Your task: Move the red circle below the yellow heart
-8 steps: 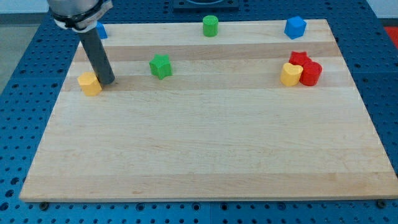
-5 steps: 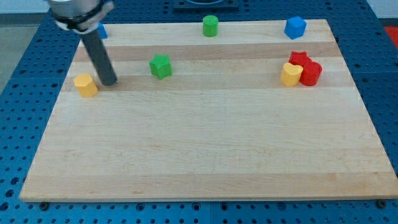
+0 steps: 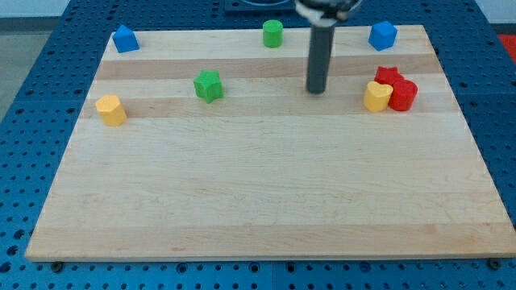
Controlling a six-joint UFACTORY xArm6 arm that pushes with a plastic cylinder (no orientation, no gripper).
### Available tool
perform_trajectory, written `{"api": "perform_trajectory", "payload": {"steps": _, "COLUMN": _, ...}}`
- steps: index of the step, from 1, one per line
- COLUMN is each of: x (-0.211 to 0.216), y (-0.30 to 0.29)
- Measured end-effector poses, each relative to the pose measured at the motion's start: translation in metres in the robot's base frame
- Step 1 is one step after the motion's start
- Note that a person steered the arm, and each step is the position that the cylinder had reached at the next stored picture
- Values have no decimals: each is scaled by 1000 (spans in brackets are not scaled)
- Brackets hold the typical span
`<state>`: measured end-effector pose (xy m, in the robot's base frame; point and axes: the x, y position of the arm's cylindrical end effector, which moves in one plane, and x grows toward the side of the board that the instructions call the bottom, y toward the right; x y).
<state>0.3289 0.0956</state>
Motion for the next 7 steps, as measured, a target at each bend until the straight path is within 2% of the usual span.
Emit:
{"api": "perform_trajectory", "payload": {"steps": 1, "x": -38, "y": 44}}
{"api": "perform_trajectory", "payload": {"steps": 3, "x": -34, "y": 166}}
{"api": "perform_trajectory", "payload": {"steps": 4, "x": 3, "y": 163}}
{"api": "perform_trajectory", "payload": {"steps": 5, "x": 9, "y": 153}}
{"api": "perform_trajectory", "payload": {"steps": 7, "x": 66, "y": 115}}
